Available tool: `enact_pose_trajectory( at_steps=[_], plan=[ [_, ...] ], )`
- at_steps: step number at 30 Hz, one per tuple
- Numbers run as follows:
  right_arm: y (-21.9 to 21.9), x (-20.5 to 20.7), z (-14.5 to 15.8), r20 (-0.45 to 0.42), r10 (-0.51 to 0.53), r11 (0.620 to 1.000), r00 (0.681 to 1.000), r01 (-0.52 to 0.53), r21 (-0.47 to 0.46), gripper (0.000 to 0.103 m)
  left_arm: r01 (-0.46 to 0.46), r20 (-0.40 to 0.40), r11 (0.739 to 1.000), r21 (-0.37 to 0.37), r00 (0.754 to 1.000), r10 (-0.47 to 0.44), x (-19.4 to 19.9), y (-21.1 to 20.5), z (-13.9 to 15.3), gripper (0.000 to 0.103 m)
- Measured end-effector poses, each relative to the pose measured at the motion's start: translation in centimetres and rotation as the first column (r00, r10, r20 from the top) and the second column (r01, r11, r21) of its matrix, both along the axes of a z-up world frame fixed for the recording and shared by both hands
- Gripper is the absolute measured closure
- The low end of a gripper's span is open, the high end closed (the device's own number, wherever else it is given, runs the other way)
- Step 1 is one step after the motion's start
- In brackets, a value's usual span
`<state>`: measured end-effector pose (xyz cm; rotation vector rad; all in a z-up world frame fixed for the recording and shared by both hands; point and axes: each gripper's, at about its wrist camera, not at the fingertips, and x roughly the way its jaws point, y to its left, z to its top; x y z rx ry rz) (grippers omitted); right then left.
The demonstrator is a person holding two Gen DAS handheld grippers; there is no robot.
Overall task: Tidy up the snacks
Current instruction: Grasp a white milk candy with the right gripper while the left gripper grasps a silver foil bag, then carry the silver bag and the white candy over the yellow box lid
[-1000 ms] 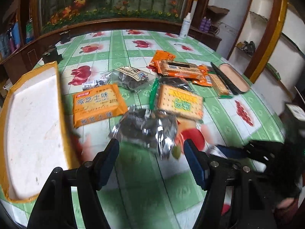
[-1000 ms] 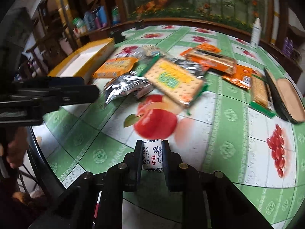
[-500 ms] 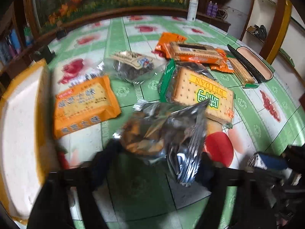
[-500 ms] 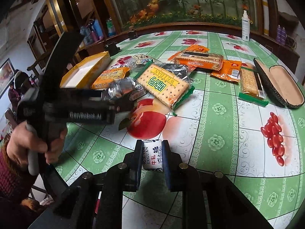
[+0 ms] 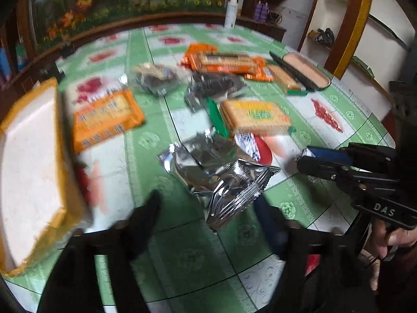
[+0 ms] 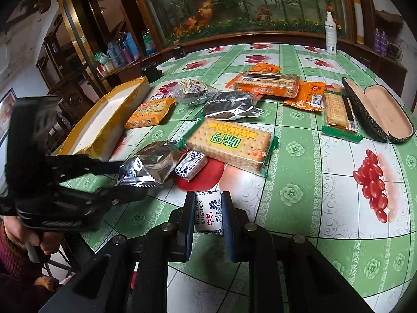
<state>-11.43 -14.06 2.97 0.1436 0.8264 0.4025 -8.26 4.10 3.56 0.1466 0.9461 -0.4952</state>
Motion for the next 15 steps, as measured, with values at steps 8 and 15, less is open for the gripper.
enact_pose_trajectory(
  at_steps=[8,15],
  plan=[
    [0.0,-0.1,0.1,0.002,-0.005,1.000,1.000,0.005,-0.001,0.082,-0.041,-0.012,0.999,-0.010,0.999,0.041,1.6,-0.4,0.5,0.010],
    [-0.6,-0.2,0.2,0.003,-0.024,1.000,1.000,0.024,0.007,0.082,-0.003,0.025,0.999,-0.045,1.000,0.004,0.9,-0.5,2.4,0.010]
  ],
)
